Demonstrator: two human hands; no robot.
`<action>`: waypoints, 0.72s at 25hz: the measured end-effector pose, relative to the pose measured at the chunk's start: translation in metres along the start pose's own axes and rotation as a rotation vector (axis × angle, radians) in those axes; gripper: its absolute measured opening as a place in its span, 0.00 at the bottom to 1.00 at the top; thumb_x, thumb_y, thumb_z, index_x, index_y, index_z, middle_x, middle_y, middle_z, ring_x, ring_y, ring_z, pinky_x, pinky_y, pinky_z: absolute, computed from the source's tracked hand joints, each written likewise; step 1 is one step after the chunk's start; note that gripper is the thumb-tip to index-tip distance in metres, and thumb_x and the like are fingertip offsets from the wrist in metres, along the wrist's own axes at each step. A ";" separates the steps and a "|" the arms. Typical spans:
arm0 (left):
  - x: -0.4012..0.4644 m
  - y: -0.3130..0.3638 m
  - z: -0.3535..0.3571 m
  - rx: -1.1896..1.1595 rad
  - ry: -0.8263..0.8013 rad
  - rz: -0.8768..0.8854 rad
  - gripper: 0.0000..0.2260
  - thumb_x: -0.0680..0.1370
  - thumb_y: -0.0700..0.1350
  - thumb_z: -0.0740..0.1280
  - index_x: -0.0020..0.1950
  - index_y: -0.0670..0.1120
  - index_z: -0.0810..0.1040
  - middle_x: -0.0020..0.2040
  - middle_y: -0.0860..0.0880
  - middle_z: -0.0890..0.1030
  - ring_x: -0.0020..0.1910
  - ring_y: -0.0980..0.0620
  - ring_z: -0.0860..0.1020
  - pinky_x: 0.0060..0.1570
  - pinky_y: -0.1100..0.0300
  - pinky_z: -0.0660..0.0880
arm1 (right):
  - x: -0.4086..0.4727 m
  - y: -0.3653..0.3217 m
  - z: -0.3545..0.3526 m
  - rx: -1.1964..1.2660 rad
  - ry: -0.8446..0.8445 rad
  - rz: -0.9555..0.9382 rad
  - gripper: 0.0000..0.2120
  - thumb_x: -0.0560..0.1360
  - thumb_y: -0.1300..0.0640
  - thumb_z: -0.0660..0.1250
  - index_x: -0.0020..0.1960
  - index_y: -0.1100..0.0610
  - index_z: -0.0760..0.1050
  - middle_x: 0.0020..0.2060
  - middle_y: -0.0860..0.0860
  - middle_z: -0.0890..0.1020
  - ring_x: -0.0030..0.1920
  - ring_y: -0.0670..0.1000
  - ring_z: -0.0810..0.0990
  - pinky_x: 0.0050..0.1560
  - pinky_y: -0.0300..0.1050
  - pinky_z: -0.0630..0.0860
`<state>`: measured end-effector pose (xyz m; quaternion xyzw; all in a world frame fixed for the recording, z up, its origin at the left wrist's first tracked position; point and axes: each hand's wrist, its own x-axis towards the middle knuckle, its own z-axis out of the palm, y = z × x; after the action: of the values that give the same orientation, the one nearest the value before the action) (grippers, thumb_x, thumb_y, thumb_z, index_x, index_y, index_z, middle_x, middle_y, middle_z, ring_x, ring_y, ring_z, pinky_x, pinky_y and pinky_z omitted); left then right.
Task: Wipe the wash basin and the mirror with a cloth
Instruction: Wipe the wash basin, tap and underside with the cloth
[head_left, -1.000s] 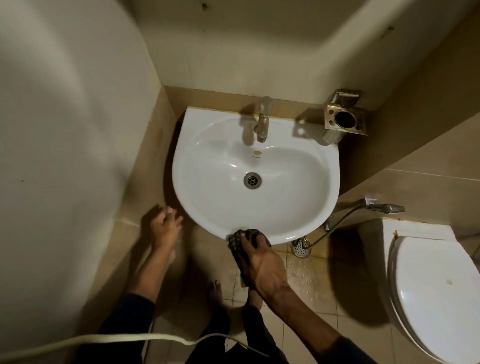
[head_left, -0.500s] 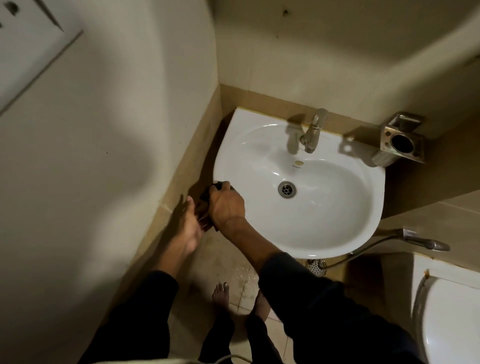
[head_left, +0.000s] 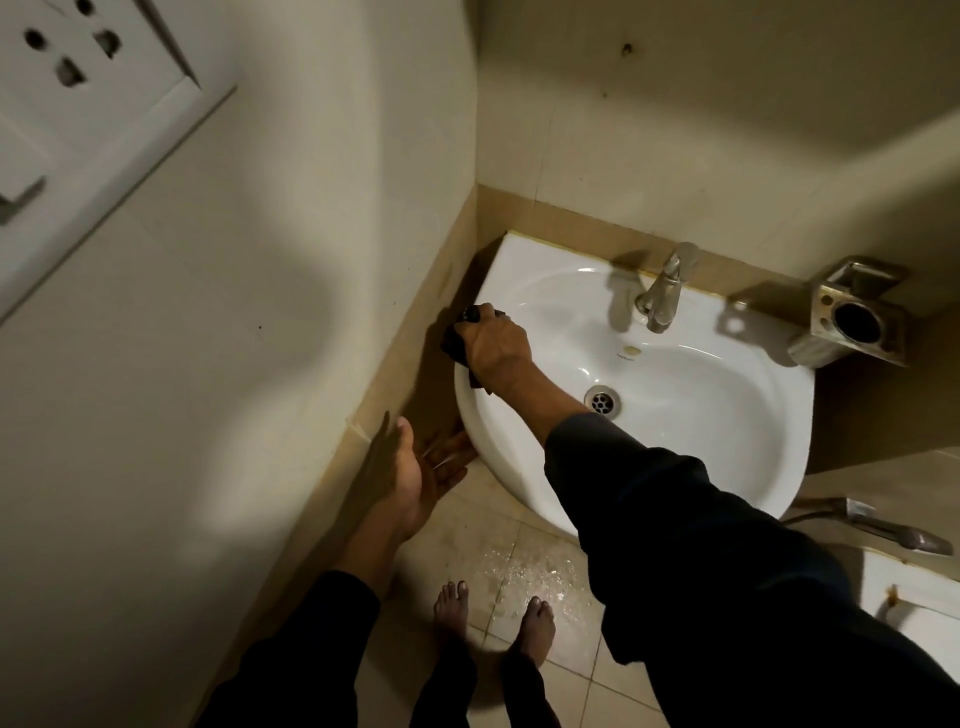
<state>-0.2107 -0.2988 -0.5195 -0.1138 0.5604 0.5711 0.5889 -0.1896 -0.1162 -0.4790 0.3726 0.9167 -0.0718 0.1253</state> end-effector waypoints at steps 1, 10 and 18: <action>0.001 -0.001 -0.002 -0.015 -0.005 -0.007 0.33 0.79 0.68 0.46 0.74 0.47 0.66 0.67 0.41 0.77 0.57 0.43 0.81 0.67 0.45 0.69 | -0.011 -0.006 0.003 0.003 -0.015 -0.030 0.19 0.79 0.53 0.64 0.69 0.52 0.71 0.67 0.59 0.67 0.62 0.61 0.72 0.55 0.53 0.75; 0.012 0.004 -0.020 -0.061 -0.124 -0.089 0.43 0.73 0.75 0.43 0.78 0.48 0.59 0.65 0.43 0.79 0.67 0.40 0.74 0.73 0.42 0.59 | -0.206 0.003 0.035 0.137 -0.201 -0.051 0.26 0.75 0.61 0.67 0.71 0.51 0.65 0.68 0.59 0.63 0.60 0.62 0.71 0.49 0.53 0.76; 0.017 0.002 -0.022 0.049 -0.114 -0.071 0.40 0.75 0.73 0.45 0.78 0.49 0.59 0.61 0.46 0.81 0.63 0.43 0.77 0.71 0.43 0.64 | -0.339 0.129 0.085 0.192 -0.116 0.332 0.47 0.65 0.60 0.78 0.75 0.40 0.57 0.71 0.53 0.65 0.55 0.53 0.78 0.40 0.39 0.82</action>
<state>-0.2284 -0.3059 -0.5398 -0.0865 0.5354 0.5415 0.6423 0.1501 -0.2690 -0.4694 0.5240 0.8230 -0.1584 0.1518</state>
